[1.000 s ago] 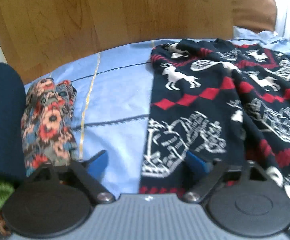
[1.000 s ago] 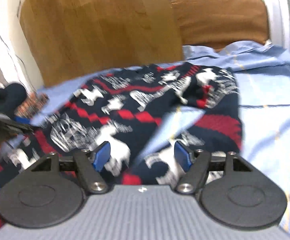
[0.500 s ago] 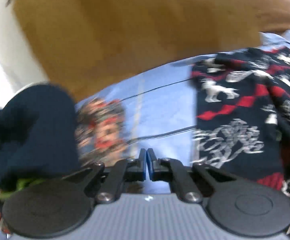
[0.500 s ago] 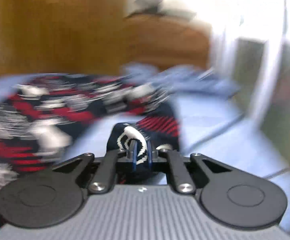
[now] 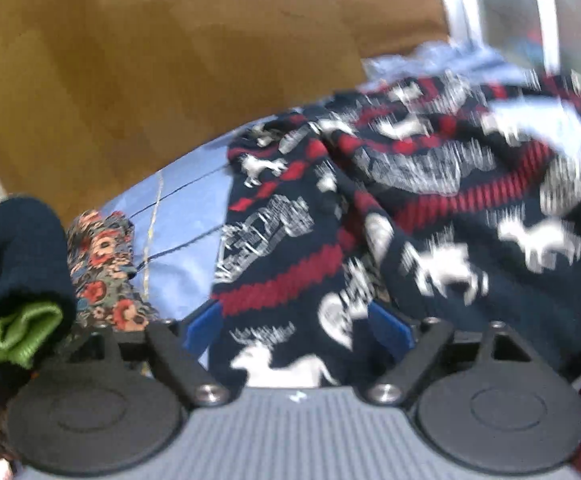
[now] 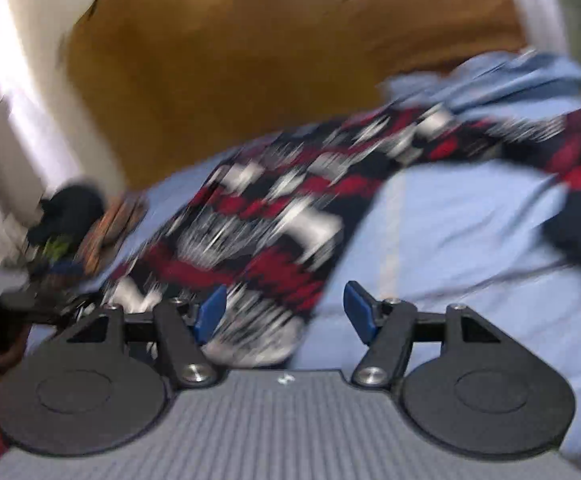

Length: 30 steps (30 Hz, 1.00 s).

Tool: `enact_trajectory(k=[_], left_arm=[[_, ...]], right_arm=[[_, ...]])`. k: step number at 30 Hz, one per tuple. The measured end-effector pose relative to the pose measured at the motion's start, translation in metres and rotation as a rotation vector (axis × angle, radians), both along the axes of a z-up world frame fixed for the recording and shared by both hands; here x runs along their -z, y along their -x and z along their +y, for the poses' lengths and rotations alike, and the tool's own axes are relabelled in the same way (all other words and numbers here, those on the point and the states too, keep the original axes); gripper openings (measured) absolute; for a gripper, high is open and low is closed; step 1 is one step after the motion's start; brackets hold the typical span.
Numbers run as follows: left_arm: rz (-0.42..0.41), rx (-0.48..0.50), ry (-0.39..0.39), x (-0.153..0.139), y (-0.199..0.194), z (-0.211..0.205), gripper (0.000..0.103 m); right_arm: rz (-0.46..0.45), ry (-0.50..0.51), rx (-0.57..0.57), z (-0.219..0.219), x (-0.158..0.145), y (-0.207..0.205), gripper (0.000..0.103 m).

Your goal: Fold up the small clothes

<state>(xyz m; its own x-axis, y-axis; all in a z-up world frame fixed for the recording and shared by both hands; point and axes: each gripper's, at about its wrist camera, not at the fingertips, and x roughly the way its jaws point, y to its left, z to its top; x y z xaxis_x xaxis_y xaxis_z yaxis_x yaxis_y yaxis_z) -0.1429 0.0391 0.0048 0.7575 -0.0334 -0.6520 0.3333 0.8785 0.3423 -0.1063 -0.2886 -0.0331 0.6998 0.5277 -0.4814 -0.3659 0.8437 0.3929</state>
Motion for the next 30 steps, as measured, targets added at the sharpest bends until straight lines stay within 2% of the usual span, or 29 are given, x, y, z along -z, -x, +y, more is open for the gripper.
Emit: enact_trajectory(k=[1,2,3,5,8,10,13,15,16,17,18,20,21,22,24,26,27,28,30], left_arm=[[0.001,0.006,-0.043,0.008,0.002,-0.006,0.065],[-0.034,0.02,-0.045,0.01,0.007,-0.008,0.054],[-0.03,0.033,-0.049,0.011,0.009,-0.009,0.028],[-0.008,0.031,-0.03,0.005,0.007,-0.008,0.012],[-0.056,-0.028,-0.065,-0.01,0.009,0.004,0.011],[-0.069,-0.073,-0.054,-0.022,0.009,0.021,0.009],[-0.088,-0.162,-0.068,-0.032,0.011,0.043,0.009],[-0.093,-0.237,-0.104,-0.029,0.011,0.055,0.014],[-0.083,-0.279,-0.118,-0.026,0.009,0.061,0.017],[-0.069,-0.323,-0.12,-0.022,0.006,0.067,0.028],[-0.057,-0.351,-0.109,-0.021,0.005,0.072,0.036],[-0.051,-0.358,-0.057,-0.024,0.01,0.076,0.038],[-0.053,-0.338,-0.024,-0.028,0.015,0.073,0.043],[-0.064,-0.302,0.021,-0.035,0.022,0.069,0.047],[-0.072,-0.214,0.136,-0.048,0.034,0.055,0.061],[-0.018,-0.094,0.298,-0.055,0.039,0.042,0.071],[0.011,-0.051,0.343,-0.055,0.038,0.034,0.078],[0.044,-0.007,0.383,-0.05,0.035,0.023,0.08],[0.129,0.038,0.425,-0.036,0.024,0.002,0.083]], right_arm=[[0.018,0.002,-0.018,0.007,0.008,0.0,0.065],[0.042,-0.006,-0.03,0.013,0.017,-0.001,0.059],[0.007,0.006,-0.014,0.017,0.018,0.005,0.013],[0.027,0.029,-0.021,0.02,0.014,0.006,0.012],[-0.079,0.058,0.041,-0.006,-0.02,0.02,0.008],[-0.152,0.099,0.107,-0.032,-0.047,0.033,0.007],[-0.196,0.181,0.212,-0.069,-0.075,0.05,0.006],[-0.164,0.259,0.261,-0.083,-0.072,0.05,0.007],[-0.123,0.286,0.282,-0.087,-0.063,0.045,0.011],[-0.072,0.3,0.306,-0.09,-0.053,0.039,0.012],[-0.041,0.308,0.329,-0.092,-0.045,0.035,0.013],[-0.037,0.296,0.342,-0.1,-0.038,0.033,0.025],[-0.054,0.285,0.343,-0.105,-0.038,0.034,0.042],[-0.076,0.28,0.343,-0.105,-0.039,0.036,0.055],[-0.119,0.279,0.329,-0.099,-0.04,0.037,0.057],[-0.128,0.287,0.314,-0.09,-0.039,0.035,0.058],[-0.125,0.291,0.311,-0.088,-0.036,0.032,0.062],[-0.119,0.295,0.308,-0.087,-0.034,0.032,0.065],[-0.093,0.308,0.309,-0.085,-0.027,0.025,0.066]])
